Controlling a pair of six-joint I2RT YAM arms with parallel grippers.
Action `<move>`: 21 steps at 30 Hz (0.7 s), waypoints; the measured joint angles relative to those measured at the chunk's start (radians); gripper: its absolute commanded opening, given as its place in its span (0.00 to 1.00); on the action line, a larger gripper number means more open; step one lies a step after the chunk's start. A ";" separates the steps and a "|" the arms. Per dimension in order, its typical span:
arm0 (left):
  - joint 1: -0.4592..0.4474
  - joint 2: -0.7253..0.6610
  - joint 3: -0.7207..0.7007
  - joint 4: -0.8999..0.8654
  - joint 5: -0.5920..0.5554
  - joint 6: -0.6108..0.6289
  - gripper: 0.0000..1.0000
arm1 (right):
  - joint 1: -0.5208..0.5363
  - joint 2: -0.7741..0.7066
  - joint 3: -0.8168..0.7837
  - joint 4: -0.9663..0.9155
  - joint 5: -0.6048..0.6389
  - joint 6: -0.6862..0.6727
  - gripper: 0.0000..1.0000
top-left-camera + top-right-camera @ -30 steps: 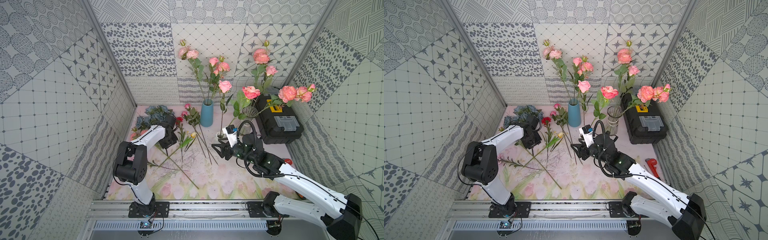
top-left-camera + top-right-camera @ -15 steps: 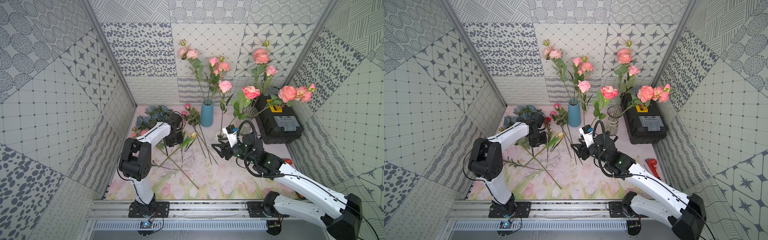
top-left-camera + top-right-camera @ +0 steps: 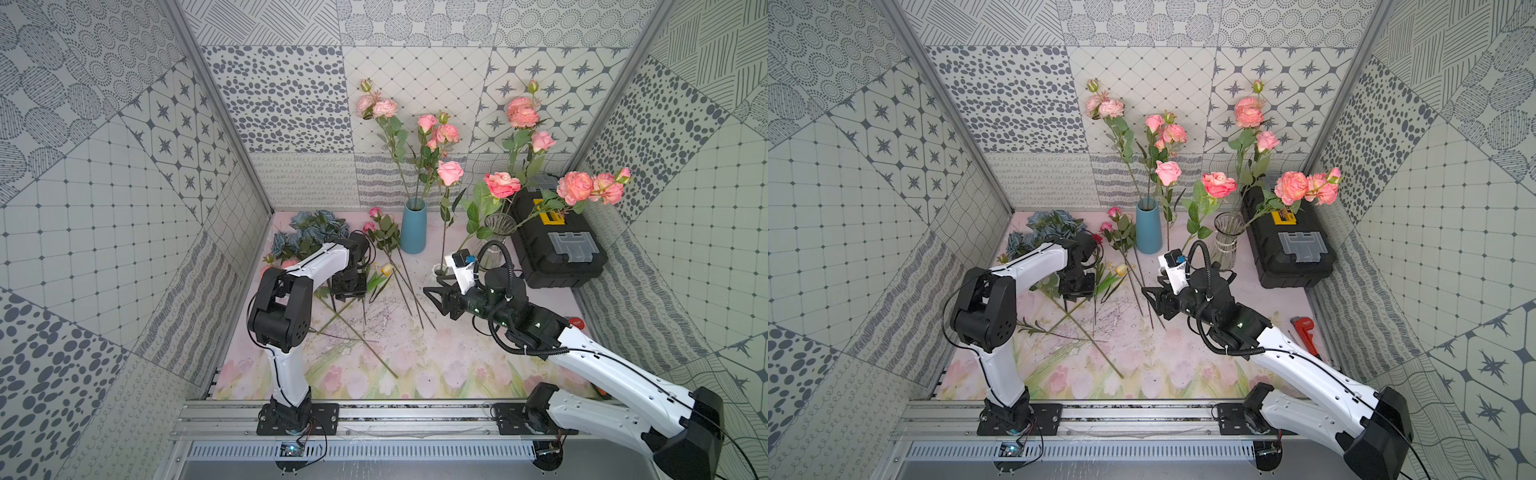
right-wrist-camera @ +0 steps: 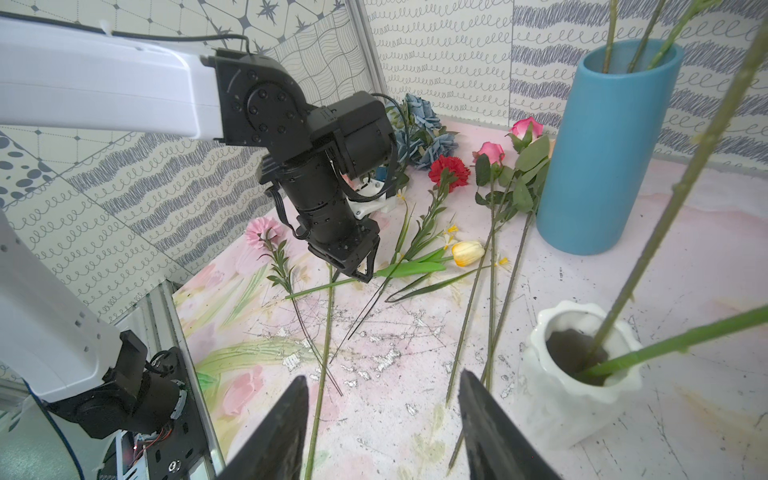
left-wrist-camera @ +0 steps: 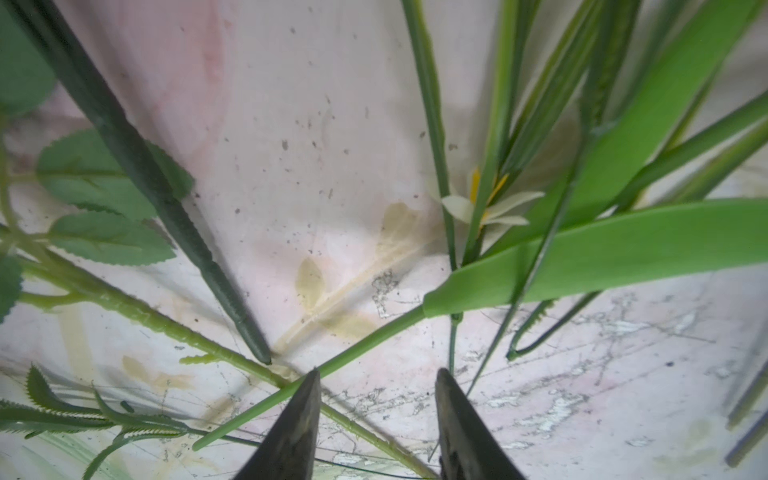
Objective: Place the pink flowers into the vase
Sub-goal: Pick up the flower at the center of the board.
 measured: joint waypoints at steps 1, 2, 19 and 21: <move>0.000 0.008 0.000 -0.003 -0.005 0.004 0.44 | 0.000 -0.001 0.000 0.000 0.000 0.000 0.58; -0.001 0.017 0.000 -0.006 -0.014 0.010 0.44 | 0.000 -0.002 -0.001 0.001 0.001 0.000 0.58; -0.026 0.098 0.013 -0.017 -0.182 0.039 0.15 | 0.000 -0.066 -0.058 0.042 0.016 0.003 0.58; -0.026 0.097 0.011 -0.016 -0.193 0.042 0.11 | 0.000 -0.070 -0.060 0.045 0.016 0.003 0.58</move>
